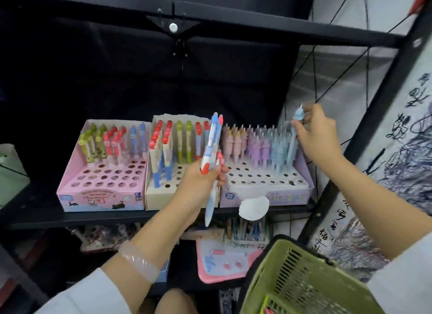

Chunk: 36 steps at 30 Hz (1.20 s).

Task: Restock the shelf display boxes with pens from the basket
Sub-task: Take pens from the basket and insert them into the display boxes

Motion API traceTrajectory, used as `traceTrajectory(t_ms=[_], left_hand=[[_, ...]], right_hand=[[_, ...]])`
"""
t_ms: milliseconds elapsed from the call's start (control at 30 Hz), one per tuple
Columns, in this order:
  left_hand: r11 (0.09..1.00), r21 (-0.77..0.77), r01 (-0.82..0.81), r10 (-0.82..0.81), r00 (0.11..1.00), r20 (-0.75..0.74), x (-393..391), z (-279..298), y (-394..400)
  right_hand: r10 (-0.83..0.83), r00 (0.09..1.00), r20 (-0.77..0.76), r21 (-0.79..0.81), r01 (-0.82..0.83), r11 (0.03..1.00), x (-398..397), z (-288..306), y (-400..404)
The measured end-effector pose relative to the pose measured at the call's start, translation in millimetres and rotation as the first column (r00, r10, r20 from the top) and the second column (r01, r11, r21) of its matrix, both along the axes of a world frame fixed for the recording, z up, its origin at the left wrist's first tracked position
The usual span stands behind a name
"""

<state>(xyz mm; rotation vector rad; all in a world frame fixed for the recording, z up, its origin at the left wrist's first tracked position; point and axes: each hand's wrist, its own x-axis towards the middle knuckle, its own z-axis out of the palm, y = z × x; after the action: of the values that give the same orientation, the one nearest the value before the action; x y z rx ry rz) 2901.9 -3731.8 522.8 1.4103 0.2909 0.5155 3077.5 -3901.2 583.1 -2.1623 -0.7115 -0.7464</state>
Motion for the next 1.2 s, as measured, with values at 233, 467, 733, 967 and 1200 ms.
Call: traceTrajectory(t_ms=[233, 467, 733, 967, 1200], left_hand=[[0.994, -0.028, 0.108, -0.107, 0.994, 0.027, 11.5, -9.3, -16.7], [0.998, 0.022, 0.066, -0.066, 0.998, 0.023, 15.8, -13.7, -10.3], [0.998, -0.016, 0.059, -0.058, 0.997, 0.055, 13.3, -18.5, -5.4], [0.995, -0.054, 0.082, -0.078, 0.994, 0.07, 9.1, -17.0, -6.7], [0.999, -0.046, -0.022, 0.027, 0.995, 0.096, -7.3, -12.0, 6.1]], right_hand=[[-0.03, 0.987, -0.161, -0.01, 0.029, 1.0, 20.8, -28.1, -17.4], [-0.007, 0.956, -0.295, -0.118, -0.029, 0.993, 33.3, -47.7, -13.0], [-0.095, 0.908, -0.409, -0.407, -0.089, 0.909, 22.6, -41.4, -17.8], [0.361, 0.815, -0.453, -0.052, -0.429, 0.902, -45.1, -28.2, 26.1], [0.624, 0.519, -0.584, 0.223, -0.636, 0.738, -82.7, -25.0, 73.1]])
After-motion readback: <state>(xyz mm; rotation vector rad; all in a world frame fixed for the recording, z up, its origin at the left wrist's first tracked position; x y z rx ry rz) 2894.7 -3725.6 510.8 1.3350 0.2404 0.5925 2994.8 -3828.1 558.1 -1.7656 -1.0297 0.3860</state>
